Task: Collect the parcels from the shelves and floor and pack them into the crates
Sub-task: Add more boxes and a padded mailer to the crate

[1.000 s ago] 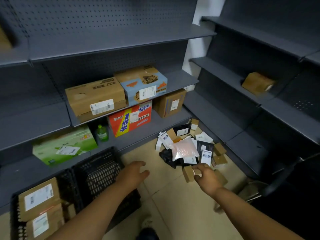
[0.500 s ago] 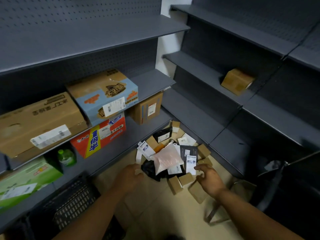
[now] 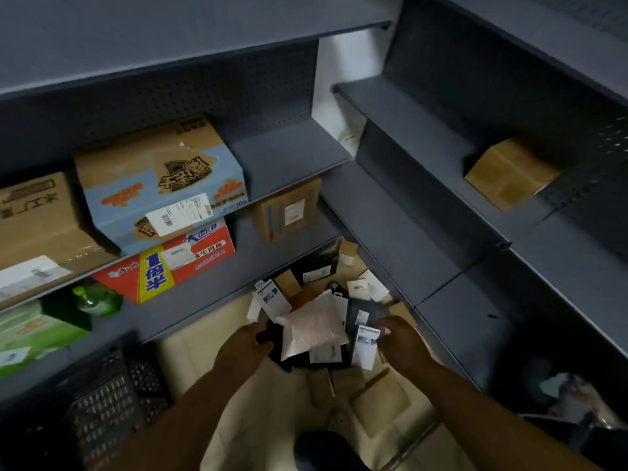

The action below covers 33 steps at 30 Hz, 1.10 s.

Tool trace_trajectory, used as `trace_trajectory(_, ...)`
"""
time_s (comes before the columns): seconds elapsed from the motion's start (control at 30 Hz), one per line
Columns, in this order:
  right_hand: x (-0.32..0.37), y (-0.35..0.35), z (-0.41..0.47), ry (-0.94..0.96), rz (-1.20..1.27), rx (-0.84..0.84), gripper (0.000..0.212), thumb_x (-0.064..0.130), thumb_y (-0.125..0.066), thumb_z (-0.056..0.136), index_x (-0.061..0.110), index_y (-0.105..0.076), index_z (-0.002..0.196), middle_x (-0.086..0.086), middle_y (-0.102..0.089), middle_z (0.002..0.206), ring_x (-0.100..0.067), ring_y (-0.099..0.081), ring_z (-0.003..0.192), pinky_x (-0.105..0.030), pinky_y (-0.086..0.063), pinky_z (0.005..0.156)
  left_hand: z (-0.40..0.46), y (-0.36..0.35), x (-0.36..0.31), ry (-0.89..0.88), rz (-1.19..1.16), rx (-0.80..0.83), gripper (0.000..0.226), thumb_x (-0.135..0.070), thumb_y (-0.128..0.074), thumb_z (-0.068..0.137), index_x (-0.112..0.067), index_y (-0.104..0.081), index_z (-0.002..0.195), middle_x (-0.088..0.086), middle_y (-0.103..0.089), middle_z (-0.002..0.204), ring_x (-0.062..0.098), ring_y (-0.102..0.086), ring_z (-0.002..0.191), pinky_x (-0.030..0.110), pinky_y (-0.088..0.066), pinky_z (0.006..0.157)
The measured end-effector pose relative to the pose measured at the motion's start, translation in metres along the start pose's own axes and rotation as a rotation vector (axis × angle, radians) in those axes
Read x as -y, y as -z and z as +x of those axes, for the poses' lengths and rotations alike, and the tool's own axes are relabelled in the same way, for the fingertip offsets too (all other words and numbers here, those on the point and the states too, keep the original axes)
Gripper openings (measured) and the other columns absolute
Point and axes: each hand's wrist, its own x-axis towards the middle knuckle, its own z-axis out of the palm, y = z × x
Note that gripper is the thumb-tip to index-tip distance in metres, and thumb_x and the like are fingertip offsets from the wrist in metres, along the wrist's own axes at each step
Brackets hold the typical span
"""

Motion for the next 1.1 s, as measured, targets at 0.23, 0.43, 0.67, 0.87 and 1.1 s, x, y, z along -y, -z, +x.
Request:
trace_trajectory(0.23, -0.034, -0.005, 0.108, -0.017, -0.013, 0.206, 0.035, 0.005, -0.054, 0.092, 0.006, -0.052, 0.127, -0.014, -0.052, 0.131, -0.025, -0.05, 0.119, -0.03, -0.041, 0.099, 0.072, -0.045, -0.01, 0.186, -0.164, -0.079, 0.036, -0.02, -0.065, 0.087, -0.019, -0.058, 0.122, 0.007, -0.057, 0.124, 0.023, -0.055, 0.11, 0.032, -0.047, 0.088)
trace_trajectory(0.43, -0.071, -0.07, 0.192, -0.024, -0.08, 0.3, 0.03, 0.01, -0.051, 0.094, 0.008, -0.056, 0.124, -0.011, -0.053, 0.13, -0.022, -0.052, 0.116, -0.019, -0.041, 0.088, 0.147, -0.092, 0.032, 0.328, -0.095, -0.085, 0.045, -0.035, -0.061, 0.088, -0.023, -0.051, 0.13, 0.0, -0.055, 0.13, 0.016, -0.056, 0.111, 0.026, -0.044, 0.087)
trace_trajectory(0.67, -0.134, -0.177, 0.282, -0.091, -0.14, 0.399, 0.036, 0.016, -0.049, 0.094, 0.018, -0.053, 0.13, -0.005, -0.052, 0.135, -0.02, -0.048, 0.123, -0.024, -0.037, 0.097, 0.245, -0.167, 0.113, 0.426, -0.079, -0.081, 0.045, -0.043, -0.062, 0.085, -0.026, -0.053, 0.126, -0.001, -0.058, 0.125, 0.017, -0.059, 0.107, 0.026, -0.042, 0.078)
trace_trajectory(0.87, -0.19, -0.266, 0.342, -0.136, -0.094, 0.354, 0.036, 0.01, -0.049, 0.094, 0.016, -0.053, 0.129, -0.007, -0.049, 0.138, -0.022, -0.047, 0.124, -0.03, -0.04, 0.102, 0.321, -0.243, 0.182, 0.476, -0.141, -0.081, 0.037, -0.044, -0.062, 0.085, -0.023, -0.056, 0.116, -0.002, -0.062, 0.108, 0.019, -0.062, 0.093, 0.03, -0.048, 0.074)
trace_trajectory(1.1, -0.228, -0.338, 0.4, -0.107, -0.027, 0.251, 0.04, 0.014, -0.057, 0.092, 0.011, -0.049, 0.131, -0.011, -0.047, 0.137, -0.025, -0.046, 0.123, -0.035, -0.04, 0.102, 0.396, -0.312, 0.233, 0.455, -0.106, -0.128, 0.048, -0.057, -0.053, 0.085, -0.019, -0.059, 0.114, 0.006, -0.067, 0.107, 0.025, -0.061, 0.094, 0.032, -0.05, 0.076)
